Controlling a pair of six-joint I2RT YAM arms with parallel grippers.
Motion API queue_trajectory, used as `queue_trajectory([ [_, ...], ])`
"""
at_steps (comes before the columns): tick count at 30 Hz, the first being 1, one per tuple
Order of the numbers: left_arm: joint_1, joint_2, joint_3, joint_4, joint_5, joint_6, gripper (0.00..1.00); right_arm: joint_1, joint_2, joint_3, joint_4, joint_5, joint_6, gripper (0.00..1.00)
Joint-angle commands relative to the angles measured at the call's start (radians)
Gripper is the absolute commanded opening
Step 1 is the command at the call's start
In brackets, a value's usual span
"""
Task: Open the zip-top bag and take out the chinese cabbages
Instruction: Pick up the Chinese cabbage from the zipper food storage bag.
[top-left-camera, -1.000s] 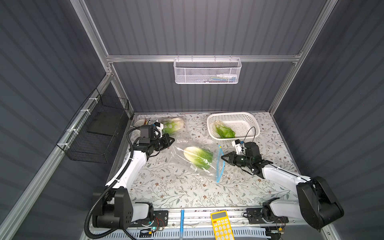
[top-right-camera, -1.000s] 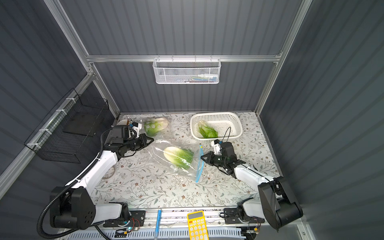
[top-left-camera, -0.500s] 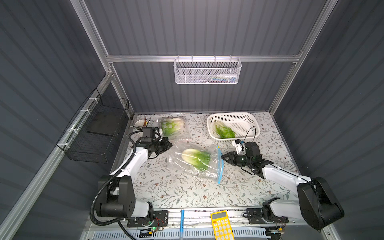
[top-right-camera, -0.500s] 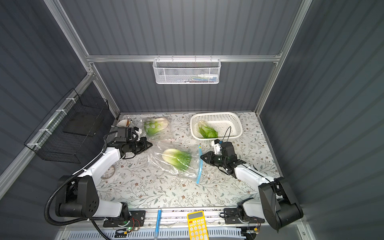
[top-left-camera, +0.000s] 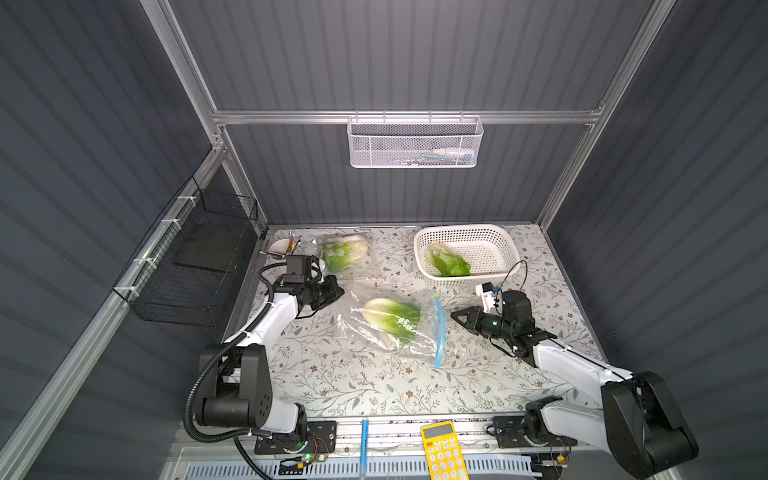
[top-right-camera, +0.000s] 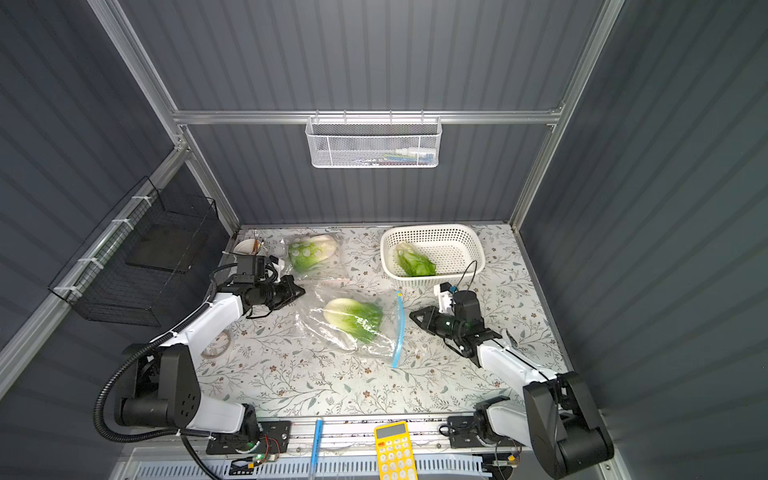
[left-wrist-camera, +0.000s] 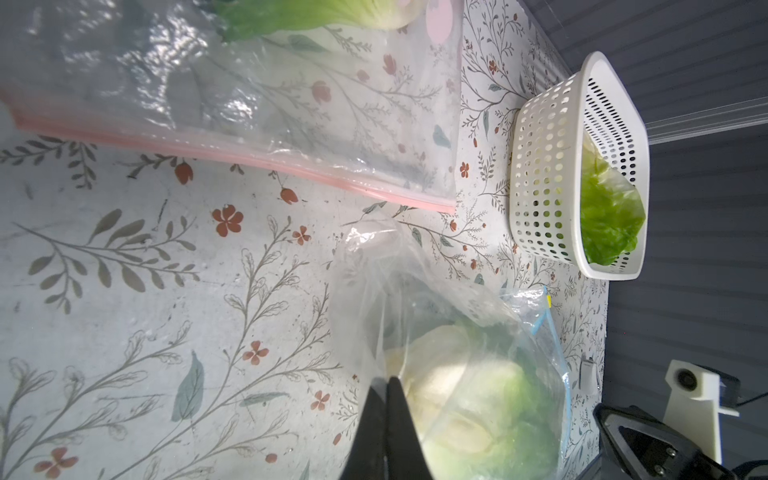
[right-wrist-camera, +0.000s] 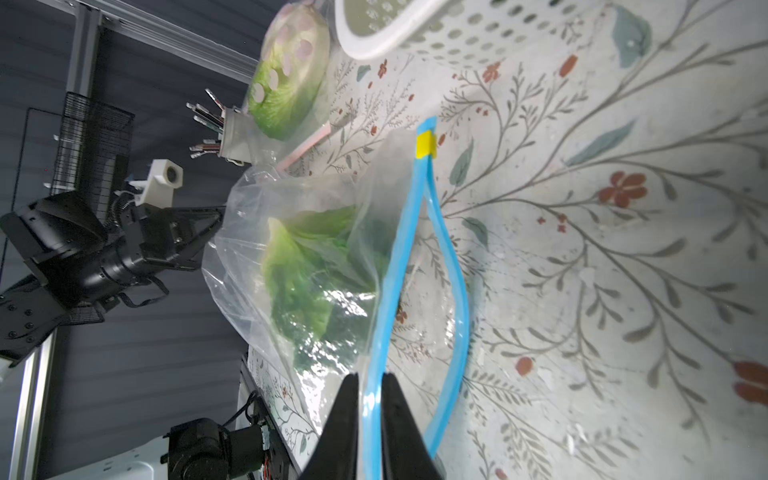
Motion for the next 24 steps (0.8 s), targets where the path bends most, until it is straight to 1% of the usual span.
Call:
queue_trajectory([
  [1,0.007,0.009,0.0,-0.016,-0.005,0.016,0.0,-0.005,0.029,-0.034,0.074,-0.022,0.022,0.05],
  [3,0.007,0.012,0.0,-0.016,-0.002,0.016,0.0,-0.005,0.065,-0.047,0.123,-0.038,0.042,0.0],
  [9,0.007,0.009,0.0,-0.016,-0.002,0.02,0.0,-0.003,0.207,-0.061,0.293,-0.086,0.116,0.0],
  [14,0.007,0.007,0.0,-0.019,-0.006,0.022,0.0,0.006,0.317,-0.065,0.487,-0.135,0.211,0.0],
  [17,0.007,0.008,0.0,-0.019,-0.003,0.022,0.0,0.029,0.369,-0.056,0.587,-0.154,0.268,0.0],
  [24,0.007,0.012,0.001,-0.019,-0.002,0.024,0.0,0.099,0.477,-0.025,0.727,-0.159,0.348,0.0],
])
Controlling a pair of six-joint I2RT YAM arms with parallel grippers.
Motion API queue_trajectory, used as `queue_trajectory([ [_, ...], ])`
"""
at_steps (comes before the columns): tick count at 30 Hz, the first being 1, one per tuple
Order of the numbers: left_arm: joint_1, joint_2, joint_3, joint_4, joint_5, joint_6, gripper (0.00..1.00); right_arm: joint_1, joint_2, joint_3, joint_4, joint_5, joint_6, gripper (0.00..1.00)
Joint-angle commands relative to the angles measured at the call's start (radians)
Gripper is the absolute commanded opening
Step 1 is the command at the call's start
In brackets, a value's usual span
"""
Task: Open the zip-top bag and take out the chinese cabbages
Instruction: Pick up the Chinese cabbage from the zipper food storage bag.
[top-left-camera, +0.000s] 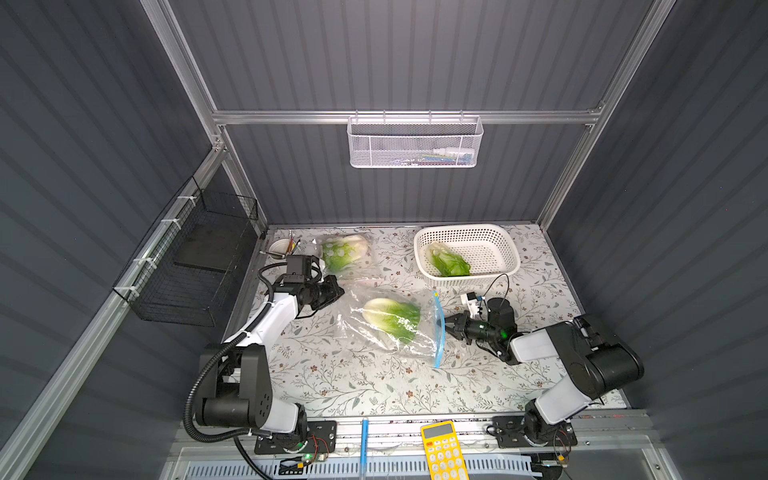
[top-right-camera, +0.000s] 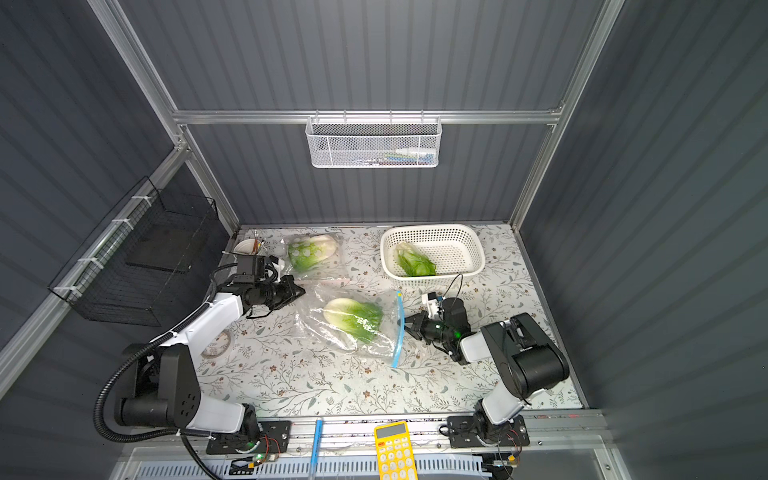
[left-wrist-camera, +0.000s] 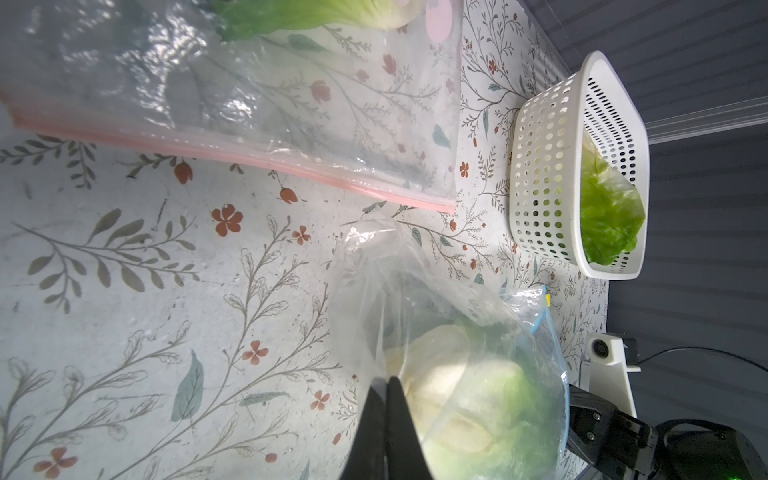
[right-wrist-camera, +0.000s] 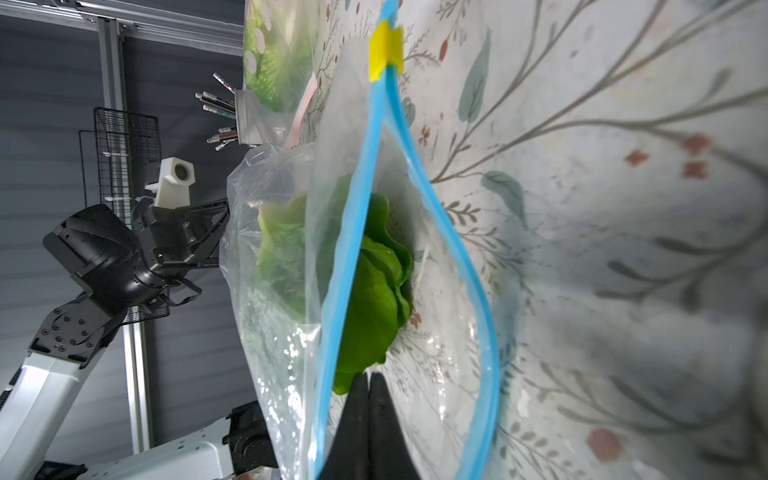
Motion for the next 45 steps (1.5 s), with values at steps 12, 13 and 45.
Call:
queue_trajectory([
  [12,0.007,0.012,0.0,-0.02,-0.006,0.026,0.0,0.067,0.17,0.029,0.407,-0.027,0.203,0.24],
  [13,0.007,0.012,0.001,-0.02,-0.006,0.025,0.0,0.068,0.172,0.031,0.413,-0.027,0.206,0.26],
  [45,0.007,0.005,0.0,-0.018,0.011,0.024,0.0,0.119,0.182,0.097,0.332,-0.021,0.176,0.39],
])
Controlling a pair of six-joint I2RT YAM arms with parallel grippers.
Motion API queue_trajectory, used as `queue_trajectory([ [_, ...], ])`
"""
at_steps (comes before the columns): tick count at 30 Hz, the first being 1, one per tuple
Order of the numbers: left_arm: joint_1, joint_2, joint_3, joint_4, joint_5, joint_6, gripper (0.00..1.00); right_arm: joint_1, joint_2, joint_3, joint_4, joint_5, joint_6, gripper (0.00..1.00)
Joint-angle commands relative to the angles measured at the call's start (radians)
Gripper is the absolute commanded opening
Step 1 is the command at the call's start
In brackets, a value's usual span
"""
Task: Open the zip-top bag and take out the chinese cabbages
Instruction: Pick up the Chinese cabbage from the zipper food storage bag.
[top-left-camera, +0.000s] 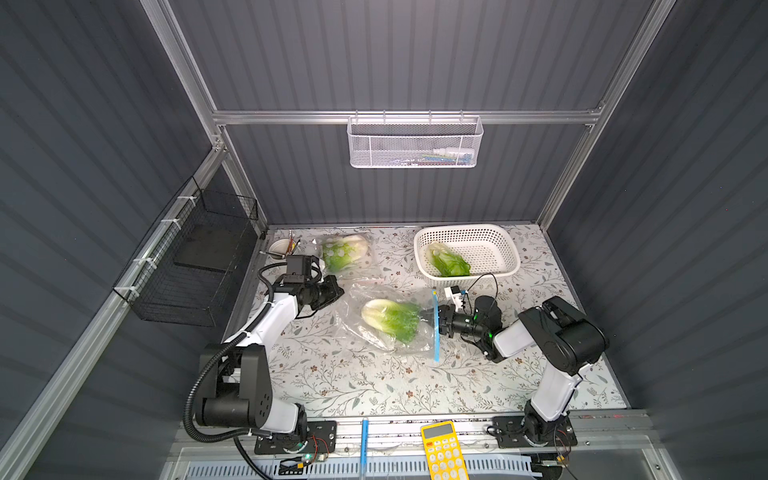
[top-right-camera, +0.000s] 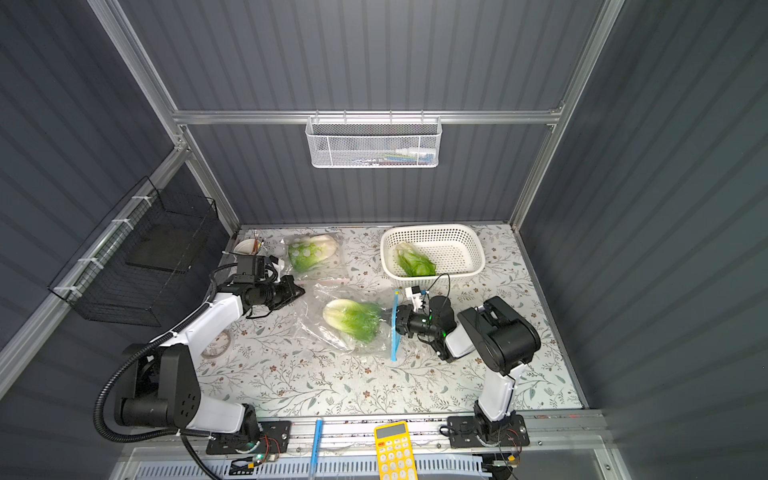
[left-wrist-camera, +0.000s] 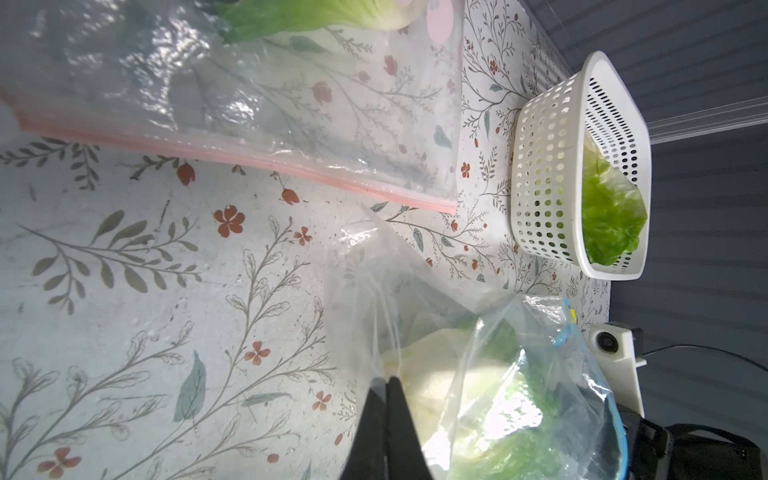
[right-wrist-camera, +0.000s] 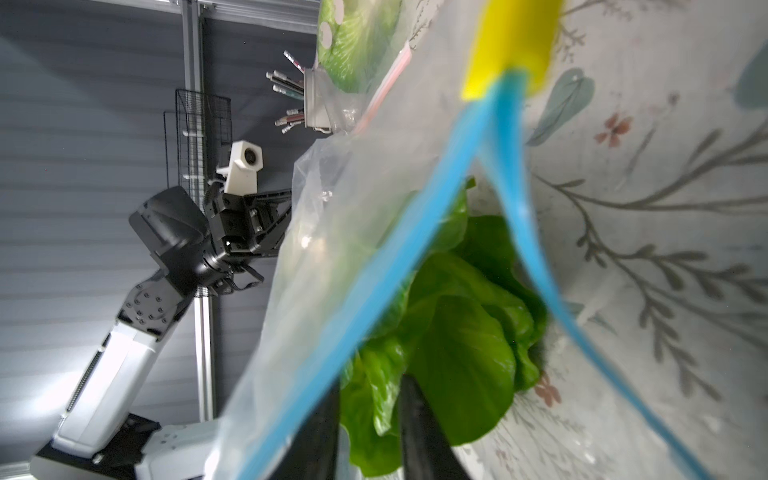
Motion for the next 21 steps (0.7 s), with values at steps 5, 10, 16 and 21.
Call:
queue_trajectory([
  [5,0.007,0.006,0.001,-0.017,0.013,0.02,0.0,0.02,0.007,0.028,-0.002,-0.002,-0.013,0.48],
  [10,0.007,0.004,0.002,-0.017,0.013,0.021,0.0,0.037,0.014,0.046,-0.011,0.004,-0.012,0.51],
  [16,0.007,-0.001,-0.004,-0.012,0.019,0.016,0.0,0.054,0.037,0.072,-0.03,0.01,-0.007,0.5],
  [21,0.007,0.0,-0.007,-0.009,0.026,0.013,0.0,0.059,0.045,0.08,-0.051,0.018,-0.01,0.48],
])
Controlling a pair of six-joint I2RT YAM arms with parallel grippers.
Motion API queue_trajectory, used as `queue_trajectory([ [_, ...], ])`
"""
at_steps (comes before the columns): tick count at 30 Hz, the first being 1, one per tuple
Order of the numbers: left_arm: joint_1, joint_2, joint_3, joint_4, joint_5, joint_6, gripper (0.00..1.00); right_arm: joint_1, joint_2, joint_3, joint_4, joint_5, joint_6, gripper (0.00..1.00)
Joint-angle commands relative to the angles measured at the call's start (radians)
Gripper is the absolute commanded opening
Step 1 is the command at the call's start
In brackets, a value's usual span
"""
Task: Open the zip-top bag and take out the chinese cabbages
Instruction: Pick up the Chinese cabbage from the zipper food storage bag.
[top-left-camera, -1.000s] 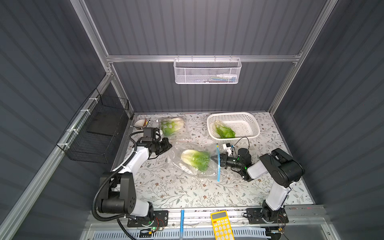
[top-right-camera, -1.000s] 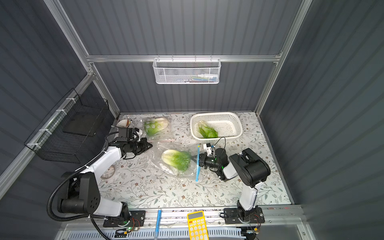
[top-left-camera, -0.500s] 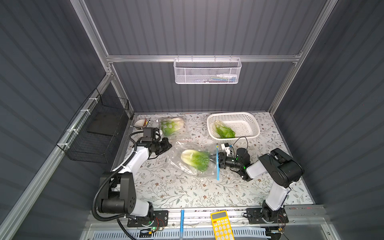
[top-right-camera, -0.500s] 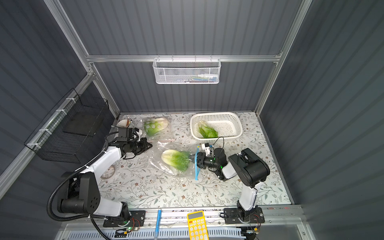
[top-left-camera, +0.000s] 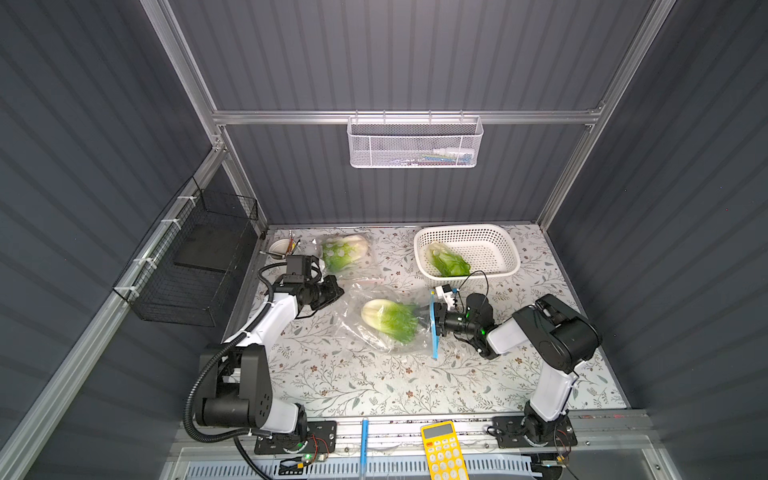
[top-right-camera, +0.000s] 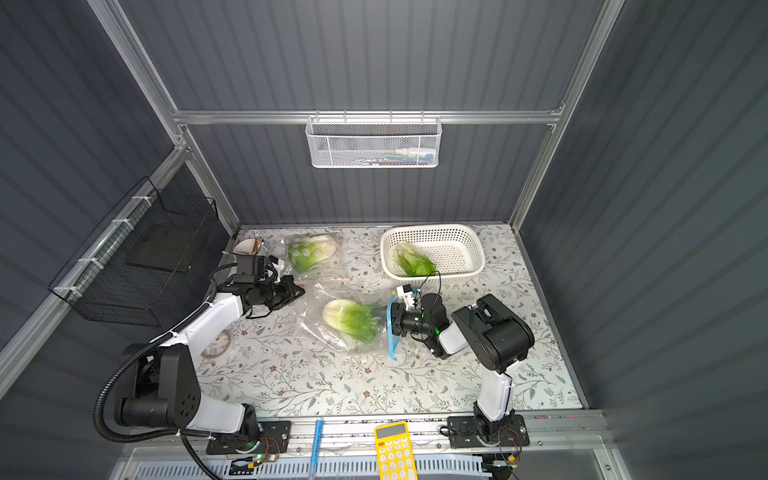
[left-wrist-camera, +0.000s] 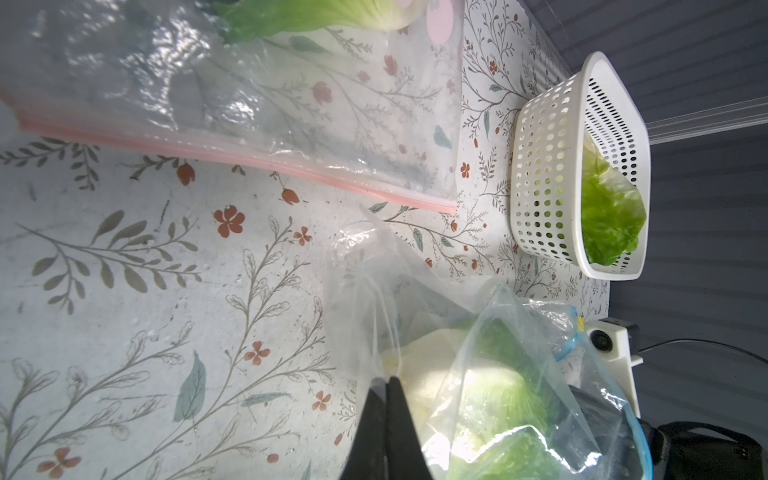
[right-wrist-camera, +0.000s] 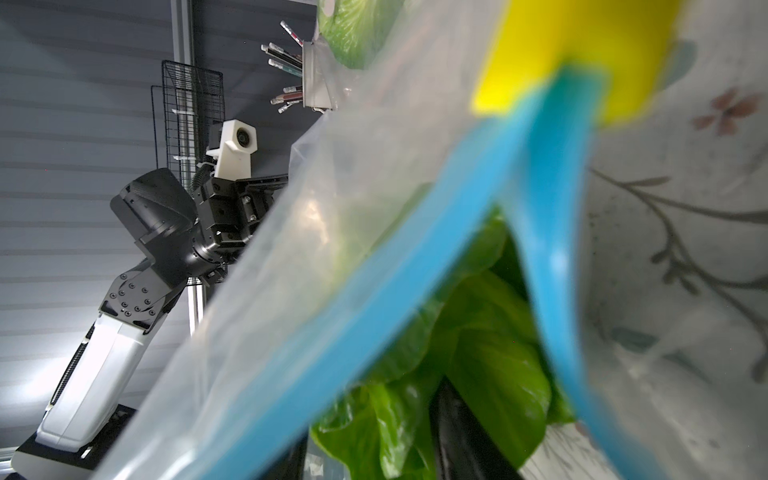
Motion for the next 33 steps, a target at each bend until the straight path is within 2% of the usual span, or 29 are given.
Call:
queue_trajectory([
  [1,0.007,0.0,-0.007,-0.008,0.024,0.011,0.0,0.008,0.005,0.016,-0.016,0.014,-0.006,0.48],
  [19,0.007,0.014,-0.017,0.02,0.072,-0.007,0.0,0.031,0.029,0.082,-0.073,0.026,-0.025,0.48],
  [22,0.007,0.014,-0.017,0.021,0.073,-0.008,0.0,0.032,0.033,0.085,-0.074,0.028,-0.024,0.42],
  [25,0.007,0.014,-0.018,0.02,0.071,-0.007,0.0,0.032,0.033,0.088,-0.078,0.025,-0.025,0.28],
  [31,0.007,0.017,-0.016,0.019,0.071,-0.006,0.0,0.032,0.032,0.089,-0.079,0.02,-0.026,0.12],
  [33,0.007,0.018,-0.013,0.017,0.07,-0.004,0.0,0.032,0.032,0.089,-0.08,0.02,-0.027,0.03],
])
